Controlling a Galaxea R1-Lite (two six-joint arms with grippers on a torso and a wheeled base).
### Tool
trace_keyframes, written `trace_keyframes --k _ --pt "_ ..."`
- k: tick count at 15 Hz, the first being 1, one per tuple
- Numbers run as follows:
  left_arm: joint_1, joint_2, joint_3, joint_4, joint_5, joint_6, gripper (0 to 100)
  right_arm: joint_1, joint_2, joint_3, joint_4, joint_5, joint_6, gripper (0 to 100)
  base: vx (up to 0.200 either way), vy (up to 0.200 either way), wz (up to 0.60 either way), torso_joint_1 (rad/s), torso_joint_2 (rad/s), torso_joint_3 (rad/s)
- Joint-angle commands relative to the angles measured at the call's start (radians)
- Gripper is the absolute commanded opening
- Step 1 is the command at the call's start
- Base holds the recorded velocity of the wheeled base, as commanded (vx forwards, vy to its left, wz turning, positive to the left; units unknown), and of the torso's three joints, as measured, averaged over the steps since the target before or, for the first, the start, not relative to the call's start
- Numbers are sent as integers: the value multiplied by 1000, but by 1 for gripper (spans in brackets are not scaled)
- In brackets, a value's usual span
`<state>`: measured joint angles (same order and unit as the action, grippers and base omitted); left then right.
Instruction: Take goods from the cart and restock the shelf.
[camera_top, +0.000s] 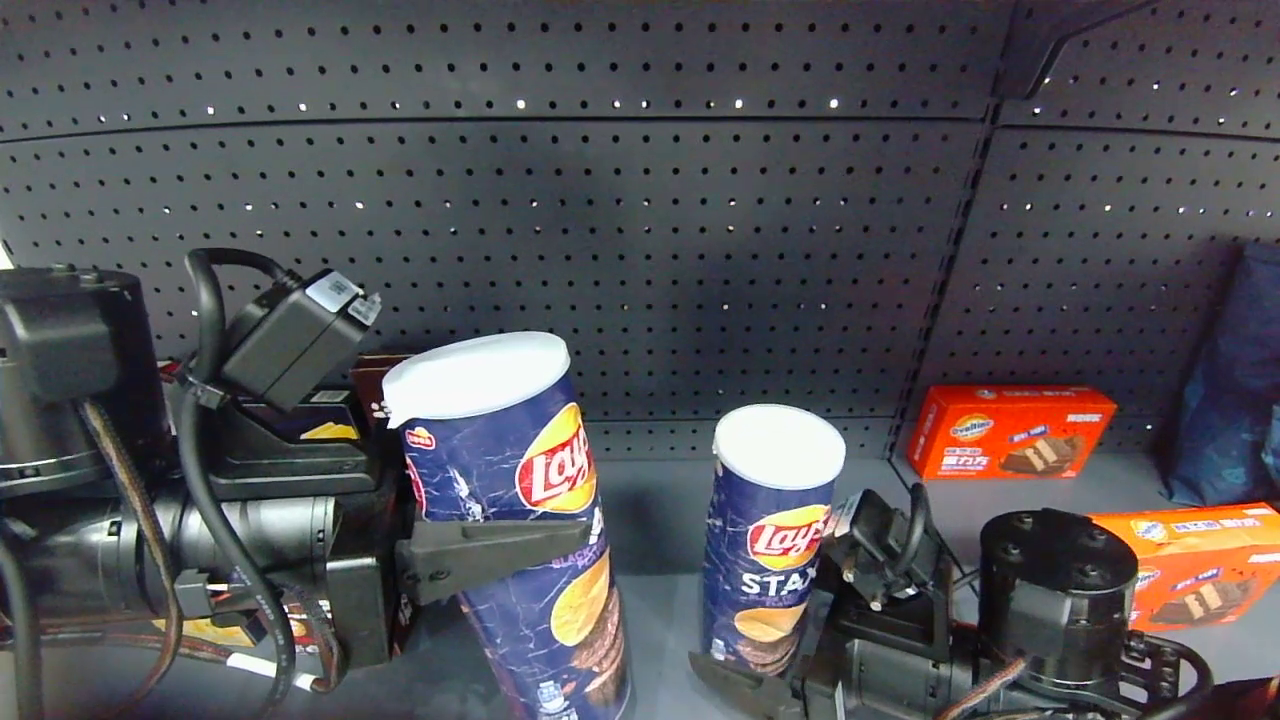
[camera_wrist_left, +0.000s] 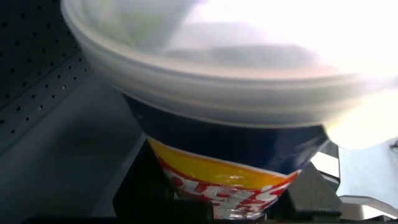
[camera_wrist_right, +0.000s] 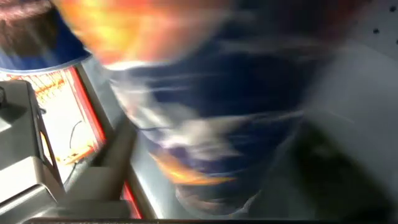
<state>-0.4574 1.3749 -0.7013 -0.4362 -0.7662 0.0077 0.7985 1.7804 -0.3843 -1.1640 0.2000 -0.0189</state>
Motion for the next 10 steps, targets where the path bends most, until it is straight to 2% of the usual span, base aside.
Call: trace_keyframes --k 1,6,10 --pt "-1 1 2 -1 -1 0 0 4 -38 21 -2 -13 -3 100 0 0 0 0 0 0" --pt "-1 0 2 -1 -1 0 0 5 -234 143 0 -21 -4 100 0 0 0 0 0 0" --pt "-3 -2 0 -1 2 0 0 39 -489 208 37 -34 -15 100 0 0 0 0 0 0"
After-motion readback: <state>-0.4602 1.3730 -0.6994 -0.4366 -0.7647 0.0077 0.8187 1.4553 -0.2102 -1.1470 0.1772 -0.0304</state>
